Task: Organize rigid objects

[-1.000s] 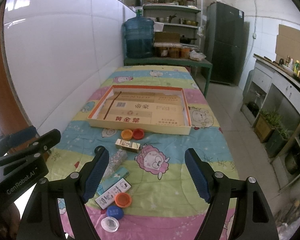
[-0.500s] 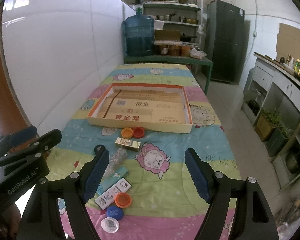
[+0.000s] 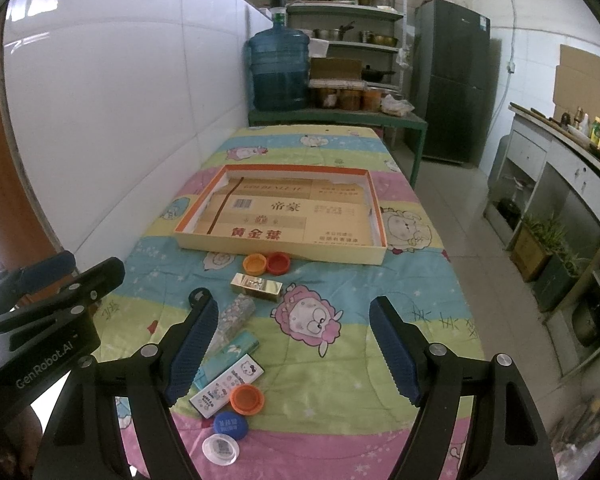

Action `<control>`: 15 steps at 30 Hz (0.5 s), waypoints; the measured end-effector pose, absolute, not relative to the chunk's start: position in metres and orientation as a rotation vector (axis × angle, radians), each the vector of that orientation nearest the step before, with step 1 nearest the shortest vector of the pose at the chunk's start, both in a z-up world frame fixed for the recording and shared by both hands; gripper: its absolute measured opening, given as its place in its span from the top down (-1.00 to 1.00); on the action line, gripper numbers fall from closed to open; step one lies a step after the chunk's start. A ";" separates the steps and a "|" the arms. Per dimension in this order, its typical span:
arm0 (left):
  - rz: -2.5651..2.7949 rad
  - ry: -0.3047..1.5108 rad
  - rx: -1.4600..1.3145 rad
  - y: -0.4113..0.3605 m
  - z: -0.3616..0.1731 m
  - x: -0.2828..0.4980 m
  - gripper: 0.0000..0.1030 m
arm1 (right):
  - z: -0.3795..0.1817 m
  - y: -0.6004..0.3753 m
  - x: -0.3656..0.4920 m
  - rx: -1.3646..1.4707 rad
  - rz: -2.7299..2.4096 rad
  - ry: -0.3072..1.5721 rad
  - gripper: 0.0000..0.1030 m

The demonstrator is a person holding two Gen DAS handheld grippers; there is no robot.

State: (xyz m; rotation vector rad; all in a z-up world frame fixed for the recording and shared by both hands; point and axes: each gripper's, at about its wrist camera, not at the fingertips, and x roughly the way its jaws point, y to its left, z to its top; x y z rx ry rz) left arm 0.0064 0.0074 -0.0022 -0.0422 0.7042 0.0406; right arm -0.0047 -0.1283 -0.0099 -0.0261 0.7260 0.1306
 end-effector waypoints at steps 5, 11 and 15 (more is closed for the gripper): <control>0.040 0.706 -0.041 0.008 -0.003 0.007 -0.14 | -0.010 -0.128 -0.005 -0.025 0.131 0.727 -0.54; 0.039 0.707 -0.042 0.007 -0.004 0.007 -0.14 | -0.011 -0.128 -0.004 -0.025 0.131 0.727 -0.54; 0.041 0.706 -0.042 0.007 -0.003 0.007 -0.14 | -0.011 -0.128 -0.004 -0.025 0.130 0.728 -0.54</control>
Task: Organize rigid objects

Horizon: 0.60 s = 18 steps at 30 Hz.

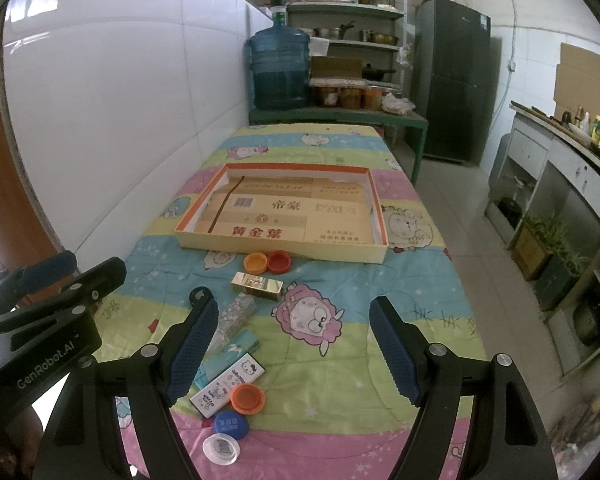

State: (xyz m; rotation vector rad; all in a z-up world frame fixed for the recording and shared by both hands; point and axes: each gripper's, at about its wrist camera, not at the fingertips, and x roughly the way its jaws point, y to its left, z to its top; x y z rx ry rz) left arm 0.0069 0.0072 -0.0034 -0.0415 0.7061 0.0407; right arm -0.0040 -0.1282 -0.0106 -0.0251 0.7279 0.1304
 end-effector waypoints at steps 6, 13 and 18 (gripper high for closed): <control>0.038 0.709 -0.041 0.007 -0.008 0.008 -0.14 | -0.013 -0.127 -0.005 -0.026 0.131 0.729 -0.54; 0.039 0.714 -0.039 0.006 -0.011 0.009 -0.14 | -0.017 -0.126 -0.005 -0.022 0.132 0.738 -0.54; 0.041 0.727 -0.039 0.006 -0.020 0.012 -0.14 | -0.021 -0.128 0.000 -0.017 0.134 0.752 -0.54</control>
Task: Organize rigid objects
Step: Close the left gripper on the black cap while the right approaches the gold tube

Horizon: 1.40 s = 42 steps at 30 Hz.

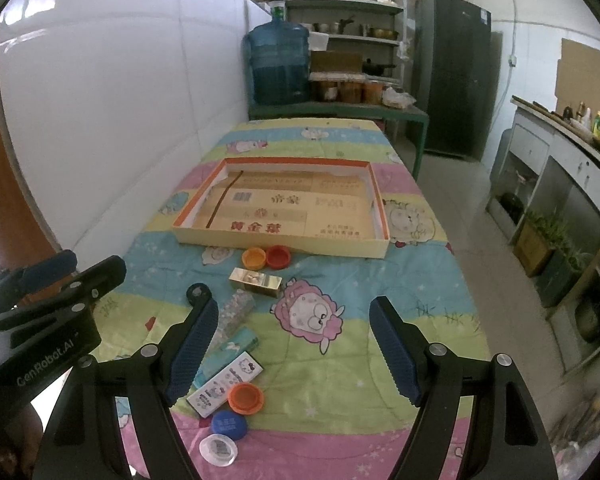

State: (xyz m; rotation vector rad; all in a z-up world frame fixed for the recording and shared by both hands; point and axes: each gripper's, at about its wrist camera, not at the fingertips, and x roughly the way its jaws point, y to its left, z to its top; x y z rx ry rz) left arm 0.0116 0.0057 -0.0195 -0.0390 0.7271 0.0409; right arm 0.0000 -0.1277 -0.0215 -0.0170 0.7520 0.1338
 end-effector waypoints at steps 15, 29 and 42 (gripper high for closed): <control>0.013 0.799 -0.036 0.010 -0.042 0.036 -0.14 | -0.051 -0.139 0.024 -0.005 0.150 0.843 -0.54; -0.074 0.903 -0.055 0.019 -0.093 0.074 -0.08 | -0.094 -0.143 0.058 -0.044 0.206 0.949 -0.54; -0.118 0.989 -0.046 0.010 -0.123 0.109 0.11 | -0.118 -0.142 0.095 -0.093 0.253 1.007 -0.54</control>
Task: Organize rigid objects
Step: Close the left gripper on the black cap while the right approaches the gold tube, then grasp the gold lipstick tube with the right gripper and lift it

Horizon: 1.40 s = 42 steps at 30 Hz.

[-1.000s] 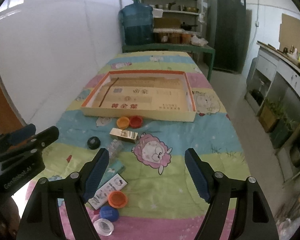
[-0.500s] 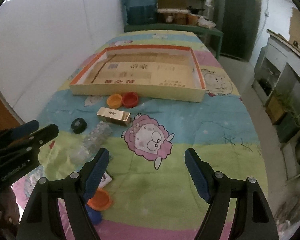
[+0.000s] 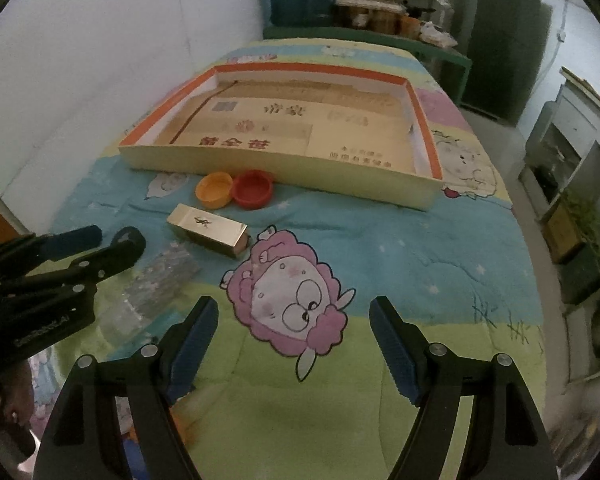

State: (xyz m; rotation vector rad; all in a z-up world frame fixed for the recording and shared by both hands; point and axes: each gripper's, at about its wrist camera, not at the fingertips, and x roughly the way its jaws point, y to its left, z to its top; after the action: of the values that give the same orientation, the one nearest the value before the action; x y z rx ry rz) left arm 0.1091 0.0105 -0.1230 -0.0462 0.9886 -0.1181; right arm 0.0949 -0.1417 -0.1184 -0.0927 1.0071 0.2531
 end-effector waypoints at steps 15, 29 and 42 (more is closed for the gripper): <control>-0.139 0.964 -0.060 0.016 -0.122 0.115 0.42 | -0.133 -0.109 0.131 -0.280 0.458 0.987 -0.48; -0.116 0.936 -0.096 0.027 -0.111 0.117 0.42 | -0.131 -0.080 0.148 -0.347 0.697 0.990 0.57; -0.136 0.904 -0.118 0.031 -0.094 0.109 0.42 | -0.111 -0.099 0.130 -0.161 0.657 0.976 0.65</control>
State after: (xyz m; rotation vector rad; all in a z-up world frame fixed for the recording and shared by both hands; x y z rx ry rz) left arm 0.1094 0.0310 -0.0944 -0.1181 0.9045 -0.1359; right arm 0.1301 -0.0993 -0.1109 -0.1608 0.9762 0.6575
